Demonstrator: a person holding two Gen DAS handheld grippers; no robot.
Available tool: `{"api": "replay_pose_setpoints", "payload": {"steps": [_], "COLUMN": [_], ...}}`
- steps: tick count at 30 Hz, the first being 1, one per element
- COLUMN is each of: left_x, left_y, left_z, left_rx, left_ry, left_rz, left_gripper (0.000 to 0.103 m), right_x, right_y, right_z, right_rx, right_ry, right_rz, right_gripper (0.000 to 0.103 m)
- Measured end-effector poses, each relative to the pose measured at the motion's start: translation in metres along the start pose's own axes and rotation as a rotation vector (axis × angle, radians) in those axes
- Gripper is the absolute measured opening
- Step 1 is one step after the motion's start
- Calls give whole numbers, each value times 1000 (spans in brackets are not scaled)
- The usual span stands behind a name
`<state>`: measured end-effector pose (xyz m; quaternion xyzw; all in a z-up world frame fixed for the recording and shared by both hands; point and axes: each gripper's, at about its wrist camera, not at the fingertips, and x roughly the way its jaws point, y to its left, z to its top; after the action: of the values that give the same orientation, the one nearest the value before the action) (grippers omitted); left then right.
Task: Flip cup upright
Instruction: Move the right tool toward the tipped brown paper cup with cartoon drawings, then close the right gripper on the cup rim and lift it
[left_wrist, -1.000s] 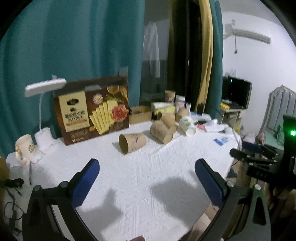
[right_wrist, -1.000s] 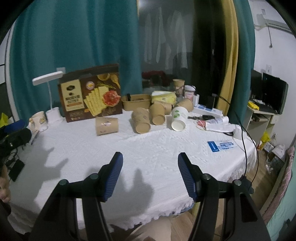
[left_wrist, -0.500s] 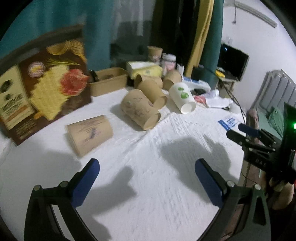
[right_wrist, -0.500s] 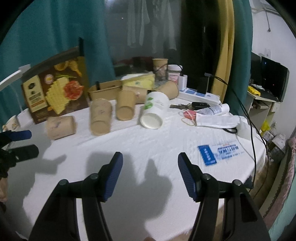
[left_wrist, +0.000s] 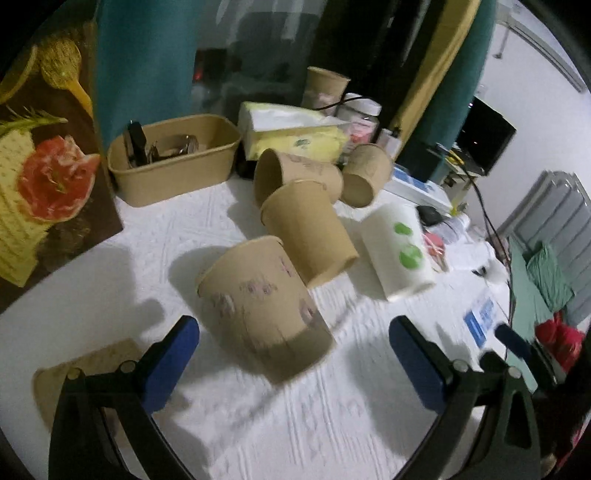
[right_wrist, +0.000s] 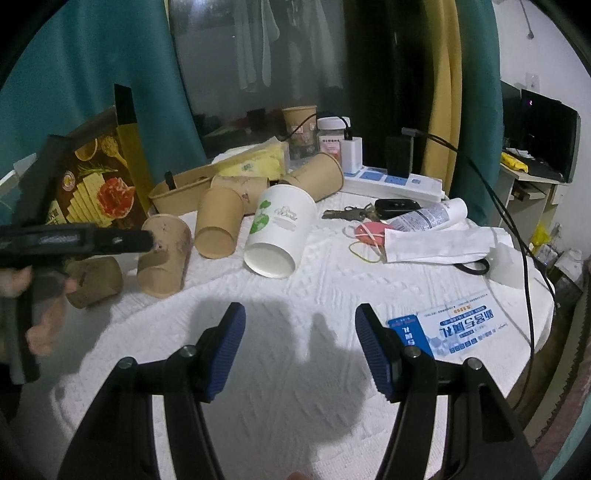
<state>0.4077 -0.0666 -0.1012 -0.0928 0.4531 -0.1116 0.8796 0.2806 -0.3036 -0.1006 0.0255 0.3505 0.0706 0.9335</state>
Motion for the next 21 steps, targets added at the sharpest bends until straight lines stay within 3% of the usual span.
{"api": "replay_pose_setpoints", "payload": {"steps": [4, 8, 9, 15, 21], "left_x": [23, 35, 39, 30, -15], "left_y": [2, -2, -4, -15, -28], "left_z": [8, 7, 6, 4, -14], "left_rx": [-2, 25, 33, 63, 84], "left_ry": [38, 47, 59, 47, 13], "left_rz": [4, 53, 70, 71, 35], "left_gripper": [101, 83, 74, 69, 69], "right_x": [1, -6, -7, -19, -49], "right_y": [-2, 1, 2, 7, 18], "right_z": [-3, -9, -11, -16, -23], "right_rx": [28, 43, 47, 65, 79], "right_ry": [18, 11, 13, 12, -8], "right_rz": [21, 44, 46, 56, 56], "right_gripper": [59, 59, 59, 59, 60]}}
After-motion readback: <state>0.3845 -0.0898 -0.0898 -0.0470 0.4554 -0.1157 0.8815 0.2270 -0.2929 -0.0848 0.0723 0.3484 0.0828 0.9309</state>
